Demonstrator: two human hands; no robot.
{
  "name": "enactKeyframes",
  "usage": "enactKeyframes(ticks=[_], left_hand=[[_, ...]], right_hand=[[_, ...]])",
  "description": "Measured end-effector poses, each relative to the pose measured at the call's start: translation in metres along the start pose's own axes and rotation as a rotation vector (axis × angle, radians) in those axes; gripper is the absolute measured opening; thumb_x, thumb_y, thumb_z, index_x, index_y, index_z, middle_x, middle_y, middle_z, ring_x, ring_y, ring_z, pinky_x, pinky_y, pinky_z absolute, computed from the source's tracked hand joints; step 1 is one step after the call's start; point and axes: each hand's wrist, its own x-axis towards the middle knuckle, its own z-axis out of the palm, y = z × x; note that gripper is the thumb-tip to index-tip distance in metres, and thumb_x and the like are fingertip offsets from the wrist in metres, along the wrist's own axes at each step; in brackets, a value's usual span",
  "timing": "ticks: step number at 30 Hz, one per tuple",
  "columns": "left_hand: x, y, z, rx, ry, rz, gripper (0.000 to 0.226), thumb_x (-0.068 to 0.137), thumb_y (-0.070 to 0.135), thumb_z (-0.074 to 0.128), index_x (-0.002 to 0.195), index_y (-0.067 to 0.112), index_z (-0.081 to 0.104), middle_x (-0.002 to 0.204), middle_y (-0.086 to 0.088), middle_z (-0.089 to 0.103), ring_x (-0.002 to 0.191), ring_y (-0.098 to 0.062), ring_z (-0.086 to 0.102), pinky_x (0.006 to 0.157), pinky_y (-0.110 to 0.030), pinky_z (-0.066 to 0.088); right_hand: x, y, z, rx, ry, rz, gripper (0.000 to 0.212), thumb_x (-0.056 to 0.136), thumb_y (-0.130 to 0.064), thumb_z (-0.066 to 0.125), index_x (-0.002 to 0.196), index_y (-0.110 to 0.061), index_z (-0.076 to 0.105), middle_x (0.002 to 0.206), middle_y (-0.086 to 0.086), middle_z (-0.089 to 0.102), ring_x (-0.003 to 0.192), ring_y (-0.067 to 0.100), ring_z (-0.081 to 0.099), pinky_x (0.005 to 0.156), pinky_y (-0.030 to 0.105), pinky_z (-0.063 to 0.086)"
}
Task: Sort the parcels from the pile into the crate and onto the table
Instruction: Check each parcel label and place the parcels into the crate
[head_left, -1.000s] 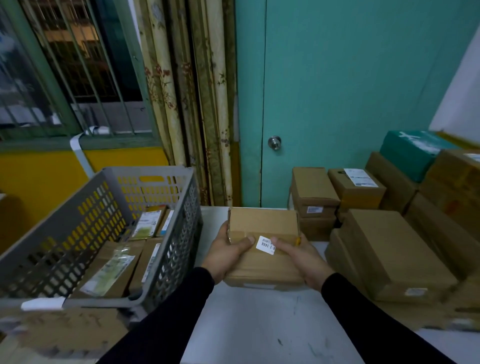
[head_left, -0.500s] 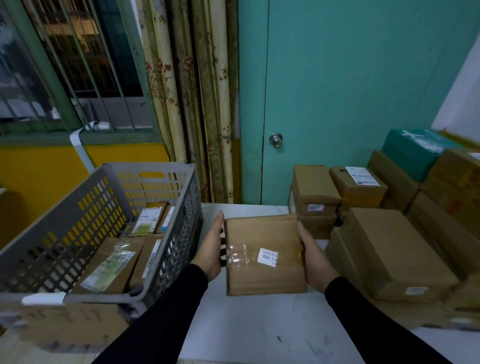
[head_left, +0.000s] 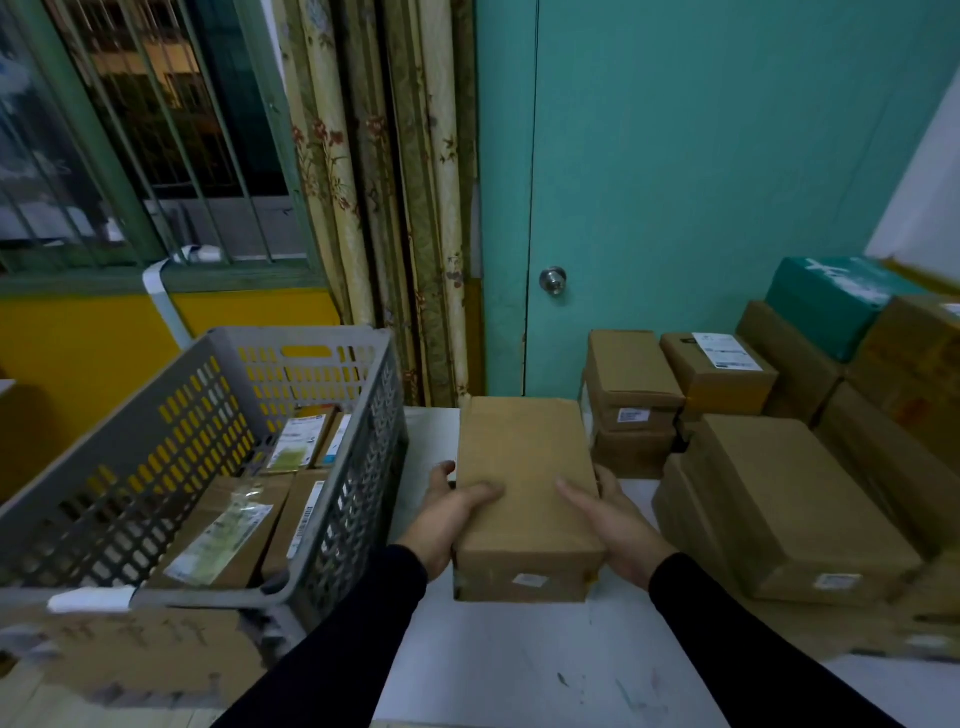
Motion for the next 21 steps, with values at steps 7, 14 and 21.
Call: enactKeyframes(ticks=[7,14,21], left_hand=[[-0.0032,-0.0062,0.0037,0.135,-0.017,0.122,0.066,0.083,0.036,0.083,0.137,0.031,0.046,0.119,0.003,0.069,0.106,-0.018,0.069,0.095,-0.041,0.057],[-0.0015,-0.0069,0.0038,0.207,0.003,0.237,0.07,0.084,0.033,0.082,0.141,0.035,0.04,0.122,0.008,0.066,0.111,-0.014,0.065,0.098,-0.039,0.056],[-0.0017,-0.0094,0.0052,0.208,0.029,0.267,0.063,0.09,0.026,0.076,0.141,0.036,0.042,0.121,0.01,0.066,0.111,-0.012,0.064,0.095,-0.035,0.055]], right_hand=[[0.0014,0.0036,0.0001,-0.043,-0.016,-0.052,0.099,0.083,-0.023,0.082,0.157,-0.029,0.017,0.133,0.0,0.053,0.113,0.021,0.06,0.087,0.037,0.055],[-0.0016,0.0034,0.0039,0.023,-0.033,-0.106,0.082,0.087,-0.016,0.077,0.152,-0.028,0.029,0.124,-0.003,0.06,0.109,0.017,0.061,0.078,0.03,0.054],[0.0012,0.0049,0.007,0.015,-0.023,-0.141,0.075,0.087,-0.016,0.078,0.146,-0.033,0.034,0.128,-0.001,0.061,0.114,0.02,0.061,0.09,0.037,0.054]])
